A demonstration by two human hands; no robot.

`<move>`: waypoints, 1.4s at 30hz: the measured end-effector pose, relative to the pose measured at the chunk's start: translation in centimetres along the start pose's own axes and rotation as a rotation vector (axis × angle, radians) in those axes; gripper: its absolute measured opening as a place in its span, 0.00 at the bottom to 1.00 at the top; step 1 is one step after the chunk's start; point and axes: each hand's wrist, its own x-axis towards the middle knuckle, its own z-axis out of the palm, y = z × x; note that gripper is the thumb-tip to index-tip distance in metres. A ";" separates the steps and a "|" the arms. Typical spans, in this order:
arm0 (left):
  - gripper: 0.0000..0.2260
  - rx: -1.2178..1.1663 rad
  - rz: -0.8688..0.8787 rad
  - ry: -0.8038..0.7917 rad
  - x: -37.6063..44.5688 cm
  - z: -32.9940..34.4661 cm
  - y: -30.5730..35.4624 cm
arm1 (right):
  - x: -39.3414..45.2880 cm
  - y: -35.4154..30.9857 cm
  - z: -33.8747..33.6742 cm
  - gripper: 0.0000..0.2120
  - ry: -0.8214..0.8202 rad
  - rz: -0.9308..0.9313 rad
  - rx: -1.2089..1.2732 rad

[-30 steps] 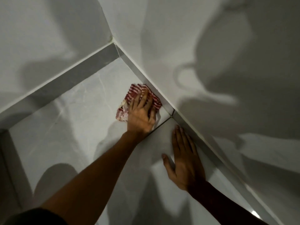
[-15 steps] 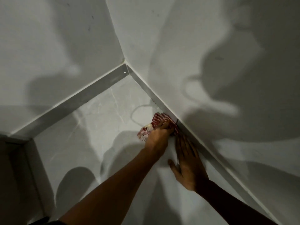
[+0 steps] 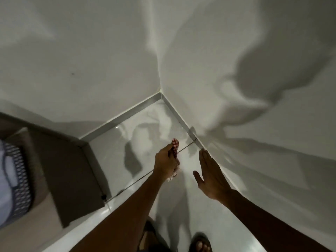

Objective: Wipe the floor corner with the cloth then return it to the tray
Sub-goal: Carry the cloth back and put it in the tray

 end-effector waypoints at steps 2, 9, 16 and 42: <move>0.16 -0.010 0.019 0.073 -4.2 -2.3 3.0 | -2.5 -3.5 -3.9 0.42 0.022 0.001 0.075; 0.12 -0.155 -0.035 0.143 -17.9 -12.2 8.9 | -11.2 -17.7 -13.2 0.40 0.069 -0.197 0.116; 0.11 -0.356 -0.078 0.297 -26.0 -25.1 7.7 | -13.9 -33.2 -14.5 0.37 0.126 -0.333 0.145; 0.35 0.183 -0.074 0.485 -17.5 -57.7 -20.3 | 4.7 -64.4 8.6 0.36 0.080 -0.555 -0.160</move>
